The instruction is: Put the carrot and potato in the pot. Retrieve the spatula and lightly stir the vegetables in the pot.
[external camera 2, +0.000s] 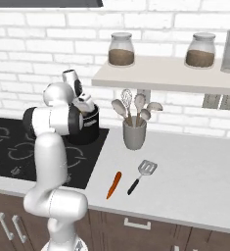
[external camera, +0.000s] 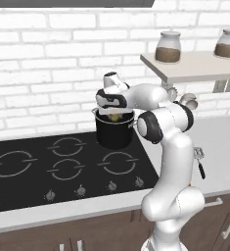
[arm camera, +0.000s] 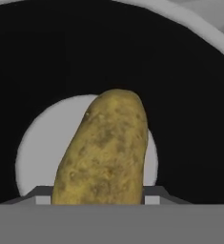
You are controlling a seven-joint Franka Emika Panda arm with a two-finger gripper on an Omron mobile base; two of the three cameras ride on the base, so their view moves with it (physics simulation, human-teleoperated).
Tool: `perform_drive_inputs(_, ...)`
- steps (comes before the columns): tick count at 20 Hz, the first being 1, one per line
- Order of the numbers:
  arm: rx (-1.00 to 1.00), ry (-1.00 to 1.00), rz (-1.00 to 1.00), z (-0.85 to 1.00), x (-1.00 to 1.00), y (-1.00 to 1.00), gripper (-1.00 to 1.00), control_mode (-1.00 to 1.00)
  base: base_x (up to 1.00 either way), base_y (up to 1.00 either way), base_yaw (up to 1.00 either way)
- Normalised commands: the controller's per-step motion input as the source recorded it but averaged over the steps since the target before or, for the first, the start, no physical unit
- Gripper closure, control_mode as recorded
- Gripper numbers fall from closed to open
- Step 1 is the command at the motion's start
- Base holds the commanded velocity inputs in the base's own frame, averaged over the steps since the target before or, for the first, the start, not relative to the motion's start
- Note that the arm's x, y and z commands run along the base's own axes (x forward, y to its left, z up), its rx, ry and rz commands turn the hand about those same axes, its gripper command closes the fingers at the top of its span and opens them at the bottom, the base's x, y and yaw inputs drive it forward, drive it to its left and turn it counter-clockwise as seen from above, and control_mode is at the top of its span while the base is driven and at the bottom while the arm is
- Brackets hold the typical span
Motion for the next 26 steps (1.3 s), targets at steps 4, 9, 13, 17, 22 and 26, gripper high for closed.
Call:
perform_drive_inputs(4,0.00,-0.06,0.00,-0.17,0.00,0.00,-1.00,-1.00,0.00,0.00,0.00)
perform_drive_inputs(9,0.00,-0.11,0.00,0.18,-0.10,0.00,-1.00,-1.00,0.00,0.00,0.00)
perform_drive_inputs(13,0.00,-0.11,0.00,0.69,-0.24,0.00,-1.00,-1.00,0.00,0.00,0.00)
perform_drive_inputs(17,0.00,-0.10,0.00,0.81,-0.61,0.00,-1.00,-1.00,0.00,0.00,0.00)
perform_drive_inputs(22,0.00,-0.05,0.00,0.39,-1.00,-0.08,-1.00,-1.00,0.00,0.00,0.00)
perform_drive_inputs(26,0.00,0.00,-0.03,0.04,-1.00,-0.45,-1.00,-1.00,0.00,0.00,0.00)
